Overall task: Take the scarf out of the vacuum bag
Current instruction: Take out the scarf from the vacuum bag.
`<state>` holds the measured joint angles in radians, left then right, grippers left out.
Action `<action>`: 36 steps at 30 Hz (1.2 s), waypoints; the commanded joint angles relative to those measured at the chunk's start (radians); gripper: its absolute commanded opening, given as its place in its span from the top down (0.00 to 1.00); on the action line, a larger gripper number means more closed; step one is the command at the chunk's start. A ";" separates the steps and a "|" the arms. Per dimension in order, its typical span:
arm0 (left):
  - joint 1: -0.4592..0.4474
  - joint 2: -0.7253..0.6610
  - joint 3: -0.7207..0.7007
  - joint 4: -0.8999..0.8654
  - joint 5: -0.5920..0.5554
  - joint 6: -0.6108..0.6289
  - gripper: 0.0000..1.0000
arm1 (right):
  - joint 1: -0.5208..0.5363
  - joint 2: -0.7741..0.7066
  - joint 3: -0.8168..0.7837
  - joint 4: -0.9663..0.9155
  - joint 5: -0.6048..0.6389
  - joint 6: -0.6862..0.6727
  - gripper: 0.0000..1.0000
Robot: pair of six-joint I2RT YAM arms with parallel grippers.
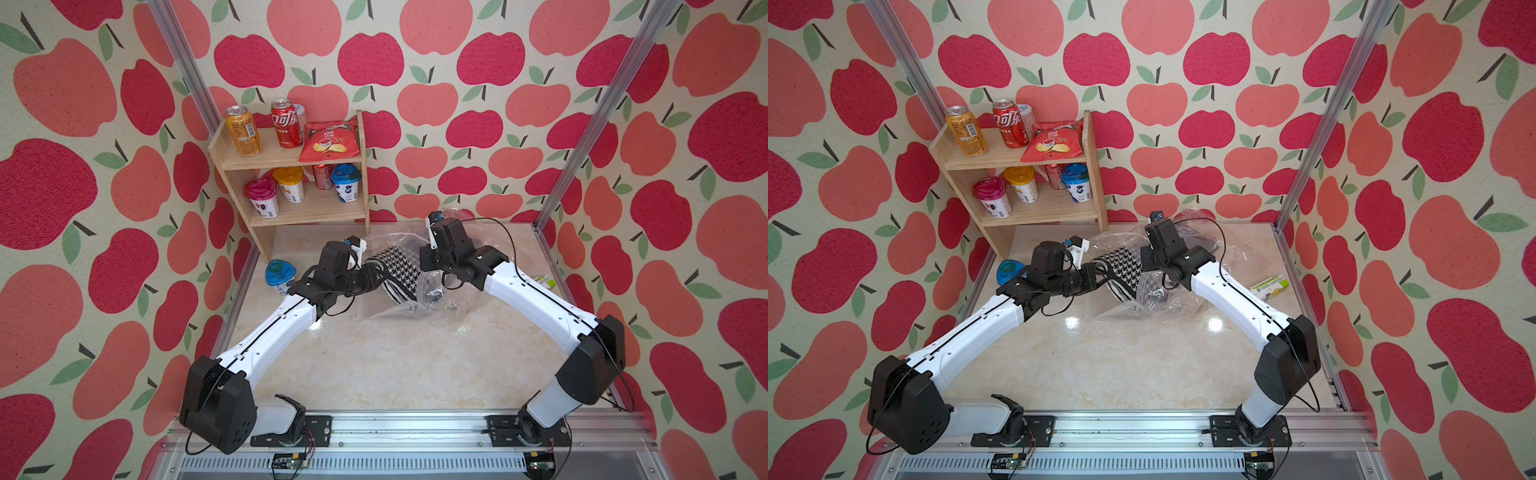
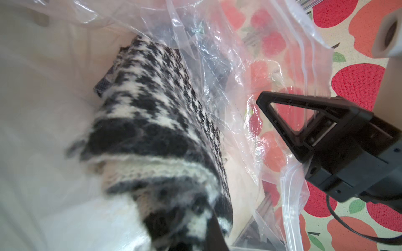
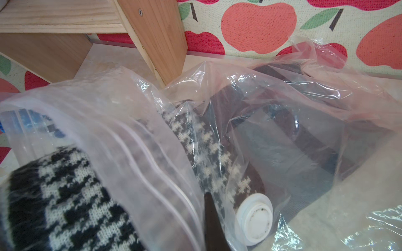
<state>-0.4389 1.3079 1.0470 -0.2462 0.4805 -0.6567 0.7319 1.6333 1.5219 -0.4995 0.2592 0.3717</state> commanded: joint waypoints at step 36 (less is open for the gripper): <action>0.331 -0.463 -0.216 -0.617 -0.031 0.068 1.00 | -0.012 0.230 -0.032 0.107 0.007 -0.019 1.00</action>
<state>-0.1230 0.8654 0.8345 -0.8104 0.4828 -0.5854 0.7380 1.8393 1.4616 -0.3645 0.2199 0.3634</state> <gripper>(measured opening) 0.086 0.048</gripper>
